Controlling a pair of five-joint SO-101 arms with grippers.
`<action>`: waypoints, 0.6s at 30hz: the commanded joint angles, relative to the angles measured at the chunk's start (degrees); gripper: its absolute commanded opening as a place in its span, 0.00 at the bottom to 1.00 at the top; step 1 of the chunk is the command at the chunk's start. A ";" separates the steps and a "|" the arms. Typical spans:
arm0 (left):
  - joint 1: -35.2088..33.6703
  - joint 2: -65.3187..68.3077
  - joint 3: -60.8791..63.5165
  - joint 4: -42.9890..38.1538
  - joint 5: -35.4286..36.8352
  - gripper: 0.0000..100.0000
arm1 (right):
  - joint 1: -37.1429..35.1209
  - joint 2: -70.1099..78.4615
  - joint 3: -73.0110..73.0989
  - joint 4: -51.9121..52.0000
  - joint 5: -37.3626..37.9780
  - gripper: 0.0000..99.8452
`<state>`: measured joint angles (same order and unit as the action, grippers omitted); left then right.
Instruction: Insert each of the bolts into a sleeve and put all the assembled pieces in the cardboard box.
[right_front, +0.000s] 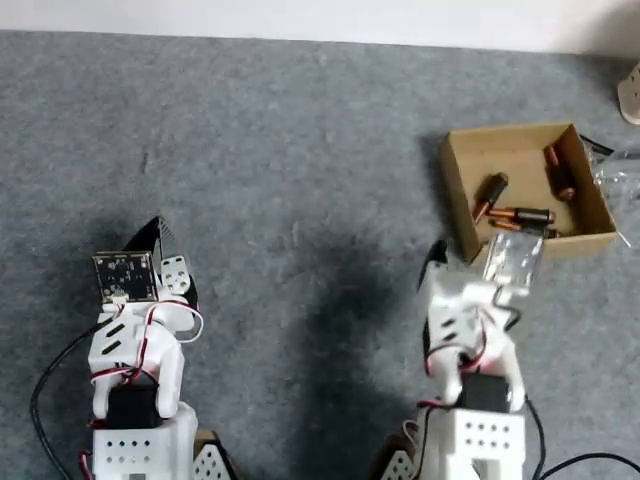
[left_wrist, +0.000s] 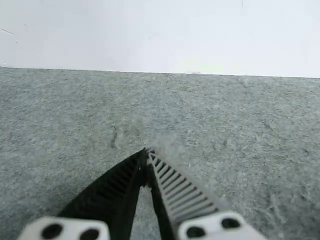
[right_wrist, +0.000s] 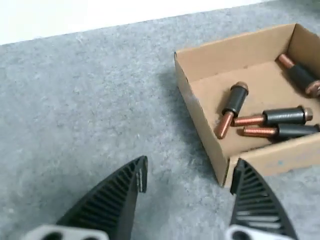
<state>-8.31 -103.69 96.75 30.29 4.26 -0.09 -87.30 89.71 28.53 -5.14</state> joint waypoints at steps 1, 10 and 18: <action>1.19 -0.75 0.40 0.35 -0.53 0.01 | -0.66 -10.95 8.84 -2.07 1.23 0.23; 1.36 -0.75 0.40 1.67 -0.35 0.01 | -0.31 -15.52 14.11 7.60 1.05 0.23; 12.97 -0.75 0.40 15.56 -0.53 0.01 | -0.40 -12.88 14.11 21.58 1.14 0.23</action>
<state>-2.33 -103.69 96.75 36.79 4.26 -0.09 -100.48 95.87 44.79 -5.05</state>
